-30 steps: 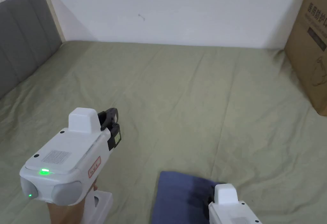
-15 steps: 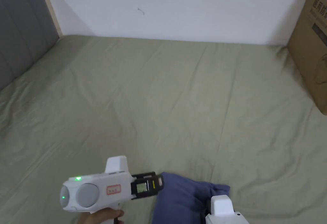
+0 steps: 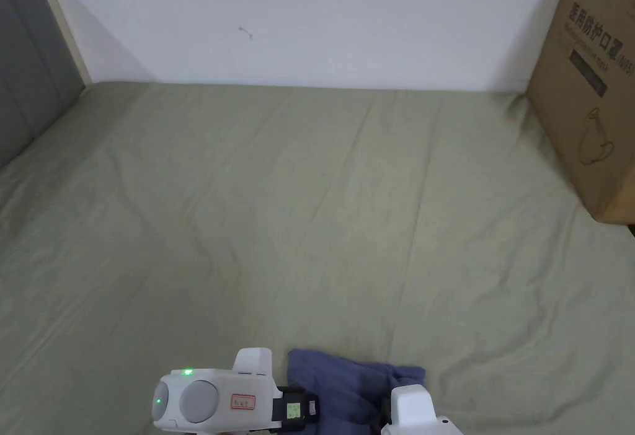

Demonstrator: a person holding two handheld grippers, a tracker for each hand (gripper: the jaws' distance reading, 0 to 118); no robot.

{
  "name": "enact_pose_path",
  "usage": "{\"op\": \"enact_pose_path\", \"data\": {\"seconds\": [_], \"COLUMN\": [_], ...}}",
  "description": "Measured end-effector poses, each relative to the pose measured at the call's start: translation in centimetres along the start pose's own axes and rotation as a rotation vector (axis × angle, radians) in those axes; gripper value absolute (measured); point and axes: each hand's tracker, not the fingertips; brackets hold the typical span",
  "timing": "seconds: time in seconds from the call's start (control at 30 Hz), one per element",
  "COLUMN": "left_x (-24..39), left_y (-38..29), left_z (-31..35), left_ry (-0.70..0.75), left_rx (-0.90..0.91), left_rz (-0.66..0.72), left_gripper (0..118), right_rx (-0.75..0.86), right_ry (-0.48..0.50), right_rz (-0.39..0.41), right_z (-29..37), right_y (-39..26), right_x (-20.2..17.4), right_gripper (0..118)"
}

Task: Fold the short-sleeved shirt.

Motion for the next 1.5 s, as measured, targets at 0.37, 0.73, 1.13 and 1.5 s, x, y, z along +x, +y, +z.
{"op": "enact_pose_path", "data": {"seconds": [0.37,0.73,1.13,1.5], "left_x": [-3.4,-22.6,-33.2,-27.0], "left_y": [3.6,8.7,9.5,10.4], "left_z": [6.4,19.8,22.4,24.5], "left_ry": [0.096,0.527,0.659,0.718], "left_rx": [0.055,0.079,0.024,0.070], "left_rz": [-0.095,0.009,0.129,0.095], "left_gripper": [20,20,21,80], "right_rx": [0.213,0.348,0.358,0.379], "right_ry": [0.011,0.012,0.015,0.007], "right_rz": [0.019,0.025,0.048,0.005], "right_z": [6.7,9.4,7.8,10.5], "right_y": [5.1,11.0,15.0,15.9], "right_x": [1.2,0.1,-2.7,-1.5], "right_gripper": [0,0,0,0]}}
